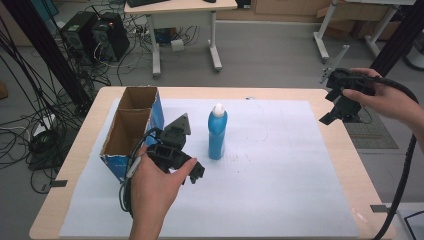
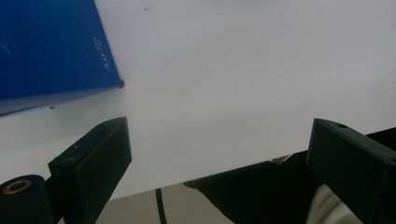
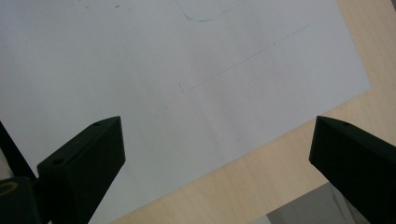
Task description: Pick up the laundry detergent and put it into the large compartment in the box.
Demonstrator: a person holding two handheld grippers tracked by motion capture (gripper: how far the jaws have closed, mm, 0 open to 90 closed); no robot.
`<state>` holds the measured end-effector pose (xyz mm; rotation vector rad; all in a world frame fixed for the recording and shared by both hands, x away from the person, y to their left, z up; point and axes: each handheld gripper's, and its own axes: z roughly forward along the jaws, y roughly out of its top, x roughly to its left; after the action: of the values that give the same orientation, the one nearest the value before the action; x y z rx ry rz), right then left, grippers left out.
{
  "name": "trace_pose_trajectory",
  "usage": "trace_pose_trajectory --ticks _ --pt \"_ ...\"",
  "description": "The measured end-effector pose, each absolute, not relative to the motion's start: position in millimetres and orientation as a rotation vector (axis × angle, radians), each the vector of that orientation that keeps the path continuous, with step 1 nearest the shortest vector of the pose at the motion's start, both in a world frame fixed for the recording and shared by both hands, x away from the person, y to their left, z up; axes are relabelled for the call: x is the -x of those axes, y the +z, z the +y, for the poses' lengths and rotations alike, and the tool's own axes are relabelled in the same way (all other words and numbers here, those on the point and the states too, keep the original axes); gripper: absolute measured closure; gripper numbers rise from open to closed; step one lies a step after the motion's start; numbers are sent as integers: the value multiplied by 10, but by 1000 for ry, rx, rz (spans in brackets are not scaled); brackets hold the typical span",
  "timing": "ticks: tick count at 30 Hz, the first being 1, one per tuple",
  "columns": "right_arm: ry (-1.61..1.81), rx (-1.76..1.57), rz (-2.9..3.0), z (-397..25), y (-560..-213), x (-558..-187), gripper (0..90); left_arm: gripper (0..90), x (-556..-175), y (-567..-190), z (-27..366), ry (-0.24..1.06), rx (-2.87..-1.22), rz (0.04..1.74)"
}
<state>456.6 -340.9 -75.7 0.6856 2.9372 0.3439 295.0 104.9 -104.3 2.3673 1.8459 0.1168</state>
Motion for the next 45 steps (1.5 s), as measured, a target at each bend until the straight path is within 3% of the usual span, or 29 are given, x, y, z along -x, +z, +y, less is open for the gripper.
trace_pose_trajectory --ticks 17,34,45 --pt "400 -658 2938 -3520 -710 -4521 34 63 -3595 -305 687 238 -2376 1758" --pt "390 -627 2959 -3493 -707 -4527 34 62 -4321 -486 347 137 -2399 1728" --pt "394 -609 2954 -3502 -711 -4501 34 62 -4498 -617 234 124 -2402 1744"
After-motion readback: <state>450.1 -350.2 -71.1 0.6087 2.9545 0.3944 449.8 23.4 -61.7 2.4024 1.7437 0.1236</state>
